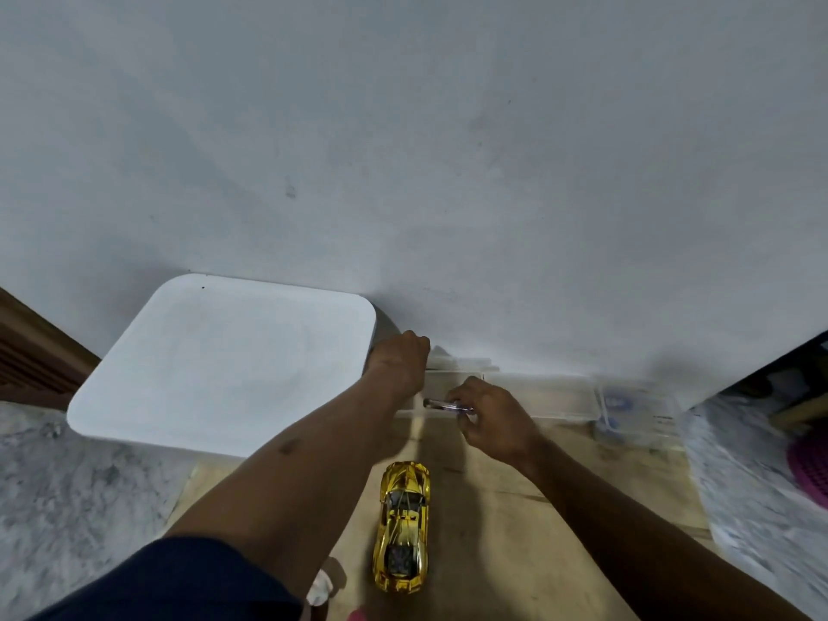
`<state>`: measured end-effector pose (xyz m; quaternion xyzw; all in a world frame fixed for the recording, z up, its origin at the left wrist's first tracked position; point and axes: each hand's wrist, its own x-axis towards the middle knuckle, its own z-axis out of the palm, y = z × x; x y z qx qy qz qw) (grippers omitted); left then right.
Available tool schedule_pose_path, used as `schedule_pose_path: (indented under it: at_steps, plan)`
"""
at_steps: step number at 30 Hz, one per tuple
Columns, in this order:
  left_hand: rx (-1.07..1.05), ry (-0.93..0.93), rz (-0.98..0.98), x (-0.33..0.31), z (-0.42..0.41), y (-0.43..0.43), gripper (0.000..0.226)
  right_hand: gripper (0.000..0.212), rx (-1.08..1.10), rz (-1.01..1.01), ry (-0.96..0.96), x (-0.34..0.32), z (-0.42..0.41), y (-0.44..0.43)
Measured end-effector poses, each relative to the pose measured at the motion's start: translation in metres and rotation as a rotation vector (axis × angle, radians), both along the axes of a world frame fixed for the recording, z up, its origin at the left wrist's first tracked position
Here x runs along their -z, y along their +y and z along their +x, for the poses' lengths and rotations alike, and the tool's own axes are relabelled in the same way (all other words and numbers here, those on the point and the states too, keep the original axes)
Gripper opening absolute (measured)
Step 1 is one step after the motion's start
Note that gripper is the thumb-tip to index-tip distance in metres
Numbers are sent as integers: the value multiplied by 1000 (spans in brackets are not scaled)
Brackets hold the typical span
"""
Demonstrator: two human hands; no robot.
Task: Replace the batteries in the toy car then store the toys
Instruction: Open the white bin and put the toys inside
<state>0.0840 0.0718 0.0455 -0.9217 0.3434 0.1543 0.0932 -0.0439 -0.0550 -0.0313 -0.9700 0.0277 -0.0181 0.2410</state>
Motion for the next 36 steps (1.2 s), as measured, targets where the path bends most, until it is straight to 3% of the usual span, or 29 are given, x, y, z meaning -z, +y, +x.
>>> schedule_pose_path:
  at_steps: [9,12,15,20,23,27,30,36]
  plan:
    - [85,-119,155,10,3,-1,31,23,123,8,220,17,58,32]
    - [93,-134,154,14,4,-1,33,19,151,37,215,17,65,30]
    - [54,-75,105,16,2,1,32,13,97,126,95,5,50,32]
    - [10,-6,20,20,-11,6,34,23,90,90,-386,1,14,22]
    - [-46,33,-6,32,-25,14,35,40,172,13,-149,0,13,4]
    - [6,-23,21,47,-36,22,50,50,68,-171,217,9,15,-3]
    - [54,-93,93,53,-37,20,65,46,27,-271,214,17,15,-2]
    - [190,-202,261,66,-39,22,65,36,1,-392,144,23,16,3]
